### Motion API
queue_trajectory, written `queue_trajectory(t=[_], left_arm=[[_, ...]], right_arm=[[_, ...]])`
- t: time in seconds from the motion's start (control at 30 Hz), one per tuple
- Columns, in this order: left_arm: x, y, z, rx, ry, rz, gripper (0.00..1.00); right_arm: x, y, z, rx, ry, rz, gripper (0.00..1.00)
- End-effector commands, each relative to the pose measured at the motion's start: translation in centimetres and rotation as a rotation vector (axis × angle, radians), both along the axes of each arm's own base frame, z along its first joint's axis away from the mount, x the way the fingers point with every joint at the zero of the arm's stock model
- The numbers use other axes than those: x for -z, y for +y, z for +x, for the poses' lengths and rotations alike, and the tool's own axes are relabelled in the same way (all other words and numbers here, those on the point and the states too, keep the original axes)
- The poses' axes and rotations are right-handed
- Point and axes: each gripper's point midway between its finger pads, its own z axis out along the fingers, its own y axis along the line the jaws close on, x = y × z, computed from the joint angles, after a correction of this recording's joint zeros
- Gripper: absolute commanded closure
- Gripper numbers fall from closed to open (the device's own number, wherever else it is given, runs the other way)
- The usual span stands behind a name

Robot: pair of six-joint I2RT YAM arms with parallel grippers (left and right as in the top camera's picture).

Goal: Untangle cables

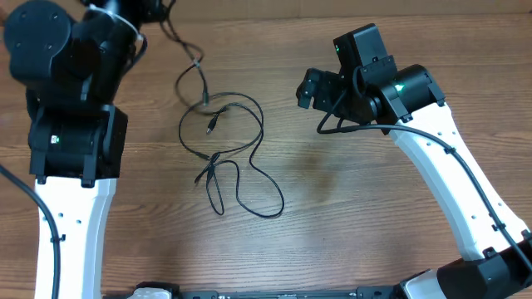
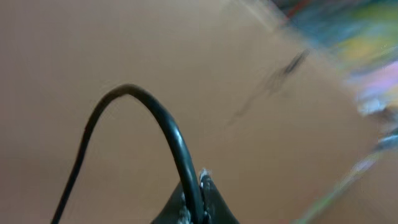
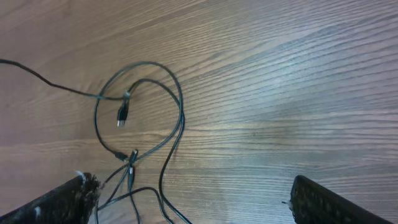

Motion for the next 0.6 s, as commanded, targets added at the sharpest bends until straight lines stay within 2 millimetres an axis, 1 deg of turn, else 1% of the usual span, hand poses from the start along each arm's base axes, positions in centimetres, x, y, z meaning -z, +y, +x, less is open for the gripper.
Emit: queue_trajectory(t=[0.0, 0.03, 0.13, 0.27, 0.37, 0.47, 0.5, 0.53, 0.57], left_arm=[[3.3, 3.1, 0.3, -0.196, 0.118, 0.184, 0.96], [4.9, 3.9, 0.3, -0.233, 0.185, 0.196, 0.96], [8.0, 4.8, -0.1, -0.272, 0.314, 0.228, 0.96], [11.5, 4.8, -1.1, -0.252, 0.459, 0.263, 0.96], [12.3, 4.7, -1.4, -0.247, 0.492, 0.267, 0.96], [12.1, 4.7, -1.2, -0.247, 0.478, 0.275, 0.96], [11.8, 4.4, -1.0, -0.228, 0.462, 0.288, 0.96], [10.8, 2.7, -0.9, -0.125, 0.397, 0.340, 0.96], [10.2, 1.9, -1.0, -0.080, 0.372, 0.345, 0.96]], right_arm=[[0.5, 0.3, -0.3, -0.029, 0.006, -0.008, 0.03], [0.7, 0.3, -0.3, -0.029, 0.010, -0.010, 0.03], [1.5, 0.3, -0.4, -0.029, 0.019, -0.014, 0.03], [2.3, 0.3, -0.3, -0.029, 0.027, -0.016, 0.03], [2.4, 0.6, -0.3, -0.036, 0.030, -0.004, 0.03], [2.4, 1.5, -0.5, -0.064, 0.041, 0.040, 0.03], [2.5, 1.7, -0.7, -0.073, 0.047, 0.054, 0.03], [2.7, 1.9, -0.7, -0.078, 0.054, 0.062, 0.03], [2.8, 1.9, -0.8, -0.078, 0.056, 0.060, 0.03]])
